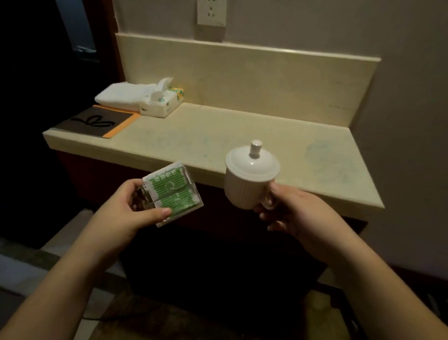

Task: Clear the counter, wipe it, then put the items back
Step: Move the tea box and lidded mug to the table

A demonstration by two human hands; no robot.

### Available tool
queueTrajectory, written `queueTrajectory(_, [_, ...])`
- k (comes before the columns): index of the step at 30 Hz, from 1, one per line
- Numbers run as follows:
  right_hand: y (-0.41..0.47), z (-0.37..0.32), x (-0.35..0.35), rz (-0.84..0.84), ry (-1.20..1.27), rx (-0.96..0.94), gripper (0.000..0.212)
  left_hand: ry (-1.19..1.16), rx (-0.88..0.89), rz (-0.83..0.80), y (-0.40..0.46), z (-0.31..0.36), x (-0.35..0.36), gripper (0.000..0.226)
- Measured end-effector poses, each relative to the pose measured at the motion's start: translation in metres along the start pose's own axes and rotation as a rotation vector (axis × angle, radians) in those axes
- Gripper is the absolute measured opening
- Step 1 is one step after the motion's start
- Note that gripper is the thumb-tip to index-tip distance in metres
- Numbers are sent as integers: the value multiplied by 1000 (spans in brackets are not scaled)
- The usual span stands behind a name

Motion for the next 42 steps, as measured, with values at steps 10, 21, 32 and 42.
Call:
queueTrajectory(10, [-168, 106, -79, 330, -49, 99, 46, 18, -120, -279, -66, -20, 135, 54])
queueTrajectory(21, [-373, 181, -202, 874, 72, 158, 33, 97, -109, -701, -119, -42, 370, 52])
queueTrajectory(32, [-557, 236, -331, 1159, 98, 262, 34, 104, -64, -1042, -200, -14, 624, 60])
queueTrajectory(42, [-690, 285, -438, 1346, 169, 295, 31, 289, 32, -1246, -275, -17, 828, 55])
Point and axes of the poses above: each hand's wrist, its own y-axis towards the middle knuckle, its own x-axis out of the palm, z = x × y, the point moved 10 cm from there along y, towards the middle knuckle, and after that the axes turned 3 degrees about -z, right-handed, at the moved point
